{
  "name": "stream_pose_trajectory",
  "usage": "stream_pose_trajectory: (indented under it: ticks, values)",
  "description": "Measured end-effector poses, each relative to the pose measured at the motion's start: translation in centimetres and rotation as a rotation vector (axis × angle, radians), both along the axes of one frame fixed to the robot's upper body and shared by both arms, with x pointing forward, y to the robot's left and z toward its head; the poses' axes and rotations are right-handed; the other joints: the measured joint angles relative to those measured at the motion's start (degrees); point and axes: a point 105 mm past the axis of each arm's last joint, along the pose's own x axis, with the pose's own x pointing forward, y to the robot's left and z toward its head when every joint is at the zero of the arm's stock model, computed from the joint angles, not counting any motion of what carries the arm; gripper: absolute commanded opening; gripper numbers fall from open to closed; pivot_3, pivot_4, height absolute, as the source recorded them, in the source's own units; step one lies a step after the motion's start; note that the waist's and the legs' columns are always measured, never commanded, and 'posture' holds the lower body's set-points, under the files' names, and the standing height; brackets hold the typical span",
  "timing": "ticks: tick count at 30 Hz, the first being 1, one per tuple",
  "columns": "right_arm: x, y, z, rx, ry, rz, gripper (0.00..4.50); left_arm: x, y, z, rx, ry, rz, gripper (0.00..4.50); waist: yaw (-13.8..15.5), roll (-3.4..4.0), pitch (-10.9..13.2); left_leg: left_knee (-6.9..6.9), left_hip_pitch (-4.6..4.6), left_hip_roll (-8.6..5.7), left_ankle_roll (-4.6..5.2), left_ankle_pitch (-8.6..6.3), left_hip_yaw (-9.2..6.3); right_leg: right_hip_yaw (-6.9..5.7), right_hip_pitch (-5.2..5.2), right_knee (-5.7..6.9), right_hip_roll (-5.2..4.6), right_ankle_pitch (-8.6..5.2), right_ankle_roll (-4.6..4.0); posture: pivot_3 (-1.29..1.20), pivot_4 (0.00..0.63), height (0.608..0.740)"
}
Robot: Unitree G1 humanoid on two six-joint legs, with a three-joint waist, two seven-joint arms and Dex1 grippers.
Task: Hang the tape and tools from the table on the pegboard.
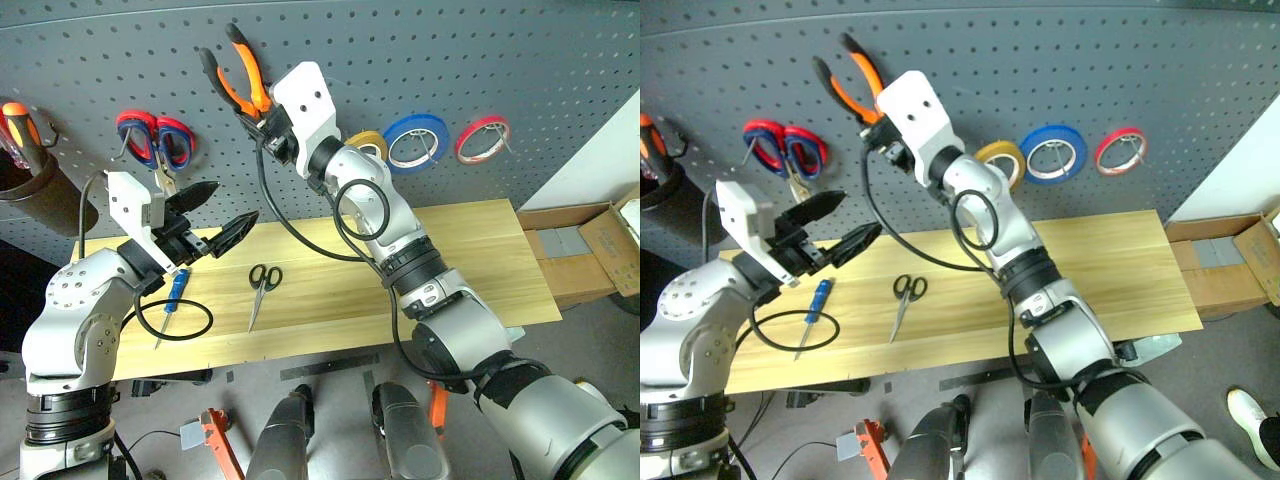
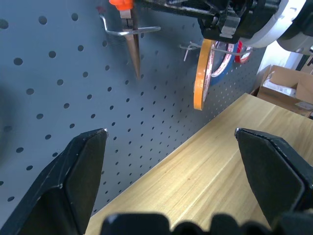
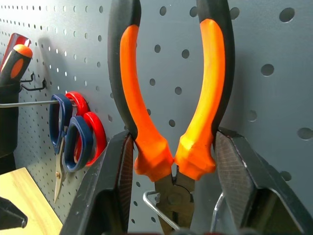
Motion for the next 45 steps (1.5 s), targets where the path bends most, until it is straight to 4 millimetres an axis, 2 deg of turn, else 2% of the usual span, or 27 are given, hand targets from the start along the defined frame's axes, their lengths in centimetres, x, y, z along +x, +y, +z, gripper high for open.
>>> stream_pose_trajectory:
  ticks: [2, 6, 9, 12, 14, 22, 24, 28, 32, 37, 41, 45]
  values:
    - [0.3, -0.3, -0.1, -0.010, 0.009, -0.016, 3.94, 0.0, 0.0, 0.0, 0.001, 0.001, 0.000, 4.50, 0.0, 0.00, 0.0, 0.00, 0.00, 0.00, 0.00, 0.00, 0.00, 0.00, 0.00, 0.00, 0.00, 0.00, 0.00, -0.05, 0.342, 0.740]
    - [0.1, -1.7, 0.1, -0.033, 0.005, -0.042, 3.94, 0.1, -0.2, -0.2, 0.004, 0.006, -0.003, 4.50, 0.1, 0.00, 0.0, 0.01, -0.01, 0.00, 0.00, 0.00, -0.01, 0.00, 0.01, -0.02, 0.00, 0.00, 0.00, -0.06, 0.344, 0.740]
    - [-0.3, -3.7, -0.2, -0.062, 0.036, -0.045, 3.94, 0.1, -0.3, -0.4, 0.004, 0.012, -0.005, 4.50, 0.3, 0.00, 0.0, 0.01, -0.03, 0.00, 0.01, -0.01, -0.01, -0.01, 0.02, -0.05, -0.01, 0.00, 0.00, -0.07, 0.346, 0.740]
    - [-1.4, -5.1, -0.2, -0.096, 0.090, 0.000, 3.94, 0.1, -0.4, -0.5, 0.005, 0.018, -0.001, 4.50, 0.2, 0.00, 0.0, 0.00, -0.04, 0.01, 0.06, -0.04, 0.00, 0.01, 0.01, -0.06, 0.00, 0.00, 0.00, -0.08, 0.351, 0.740]
    - [-2.9, -6.1, -0.2, -0.126, 0.140, 0.080, 3.94, 0.1, -0.4, -1.0, 0.010, 0.033, 0.009, 4.50, 0.2, 0.00, 0.0, -0.02, -0.03, 0.03, 0.21, -0.13, -0.02, 0.01, 0.02, -0.10, 0.00, 0.00, 0.00, -0.08, 0.353, 0.740]
    - [-7.9, -10.1, -0.9, -0.204, 0.316, 0.311, 3.94, -0.1, 0.2, -5.1, 0.093, 0.177, 0.127, 4.50, 0.4, 0.00, 0.1, -0.13, -0.05, 0.06, 0.25, -0.16, -0.09, 0.08, 0.15, -0.47, -0.03, 0.00, 0.00, -0.10, 0.363, 0.740]
    - [-8.4, -11.4, -1.8, -0.215, 0.377, 0.318, 3.94, 0.1, 0.8, -6.6, 0.132, 0.242, 0.201, 4.50, 0.5, 0.00, 0.2, -0.20, -0.05, 0.06, 0.26, -0.16, -0.08, 0.09, 0.16, -0.57, -0.04, 0.00, 0.00, -0.10, 0.364, 0.740]
    - [-8.5, -13.6, -4.6, -0.254, 0.518, 0.260, 3.94, 0.1, 0.8, -10.4, 0.232, 0.427, 0.308, 4.50, 0.8, -0.03, 0.2, -0.38, -0.07, 0.05, 0.27, -0.16, -0.04, 0.07, 0.15, -0.74, -0.05, 0.00, 0.00, -0.11, 0.373, 0.740]
    - [-10.3, -14.0, -7.1, -0.335, 0.584, 0.275, 3.94, 0.0, 0.2, -13.2, 0.326, 0.583, 0.341, 4.50, 1.1, -0.07, 0.4, -0.53, -0.11, 0.06, 0.28, -0.17, -0.01, 0.04, 0.12, -0.83, -0.04, 0.00, 0.00, -0.12, 0.388, 0.740]
    - [-12.5, -13.4, -10.1, -0.473, 0.606, 0.315, 3.94, -0.2, -0.9, -15.3, 0.379, 0.660, 0.304, 4.50, 1.1, -0.16, 0.7, -0.57, -0.11, 0.08, 0.33, -0.21, 0.11, 0.03, 0.12, -0.90, -0.06, 0.00, 0.01, -0.13, 0.403, 0.740]
    - [-13.1, -12.9, -10.6, -0.497, 0.597, 0.333, 3.94, -0.1, -0.6, -17.0, 0.417, 0.714, 0.314, 4.50, 1.3, -0.30, 1.1, -0.53, -0.10, 0.10, 0.32, -0.20, 0.05, 0.02, 0.14, -0.89, -0.06, 0.00, 0.00, -0.14, 0.403, 0.740]
    - [-13.4, -13.0, -11.3, -0.503, 0.616, 0.343, 3.94, 0.9, 0.1, -17.8, 0.408, 0.734, 0.355, 4.50, 1.6, -0.41, 1.3, -0.52, -0.12, 0.08, 0.32, -0.19, 0.00, 0.00, 0.16, -0.90, -0.09, 0.00, 0.01, -0.14, 0.399, 0.740]
